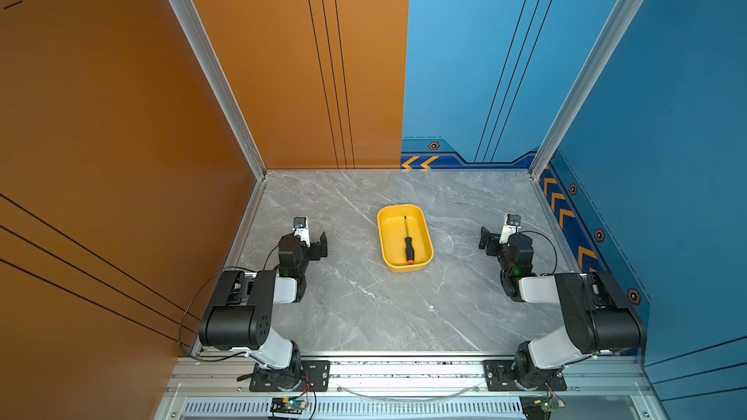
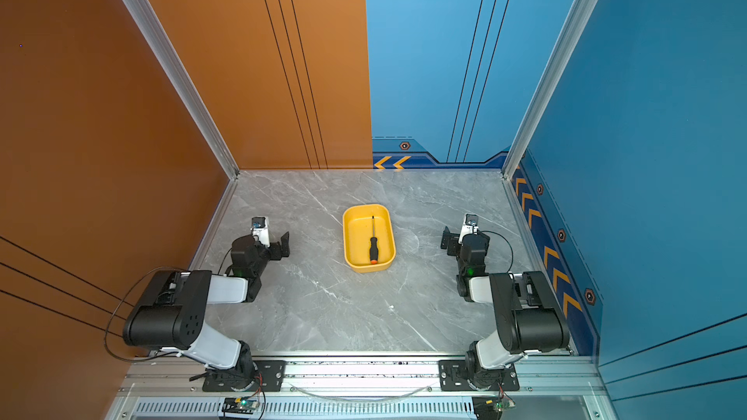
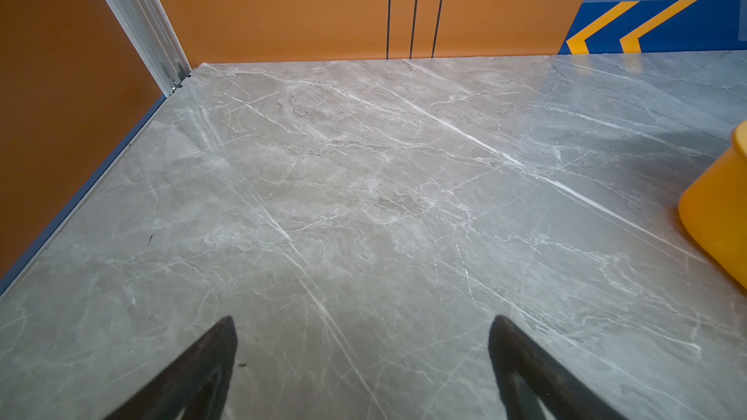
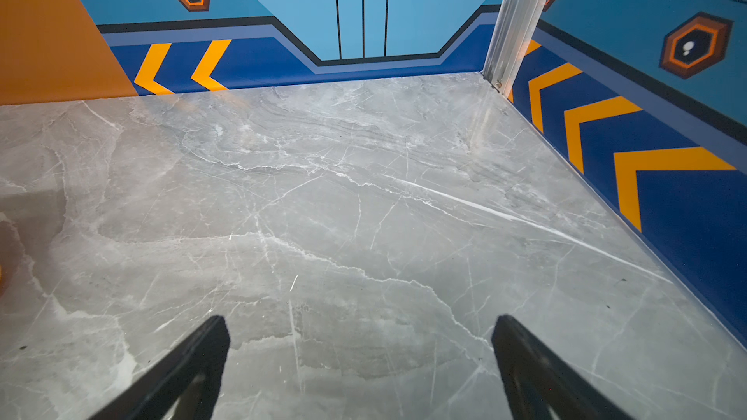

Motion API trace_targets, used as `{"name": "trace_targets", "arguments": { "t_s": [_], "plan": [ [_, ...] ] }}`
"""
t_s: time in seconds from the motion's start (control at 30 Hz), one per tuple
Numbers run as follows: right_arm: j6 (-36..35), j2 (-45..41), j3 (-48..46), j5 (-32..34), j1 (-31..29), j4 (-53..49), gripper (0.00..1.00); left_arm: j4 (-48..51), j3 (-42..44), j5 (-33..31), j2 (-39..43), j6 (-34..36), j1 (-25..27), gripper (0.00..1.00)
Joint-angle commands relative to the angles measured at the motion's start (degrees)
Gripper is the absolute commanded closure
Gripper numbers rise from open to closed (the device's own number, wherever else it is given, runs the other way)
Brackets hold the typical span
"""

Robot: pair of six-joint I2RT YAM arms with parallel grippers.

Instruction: Put the screwdriver in the bin

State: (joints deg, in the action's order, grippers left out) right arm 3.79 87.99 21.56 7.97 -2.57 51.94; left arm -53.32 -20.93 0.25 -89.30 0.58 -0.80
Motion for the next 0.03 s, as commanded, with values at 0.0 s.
{"name": "trace_targets", "arguments": {
  "t_s": [0.0],
  "plan": [
    [-0.4,0.8,-0.1,0.8,0.5,0.1,0.00,0.4,-0.8,0.4,-0.3,-0.3,-0.1,0.02]
  ]
}}
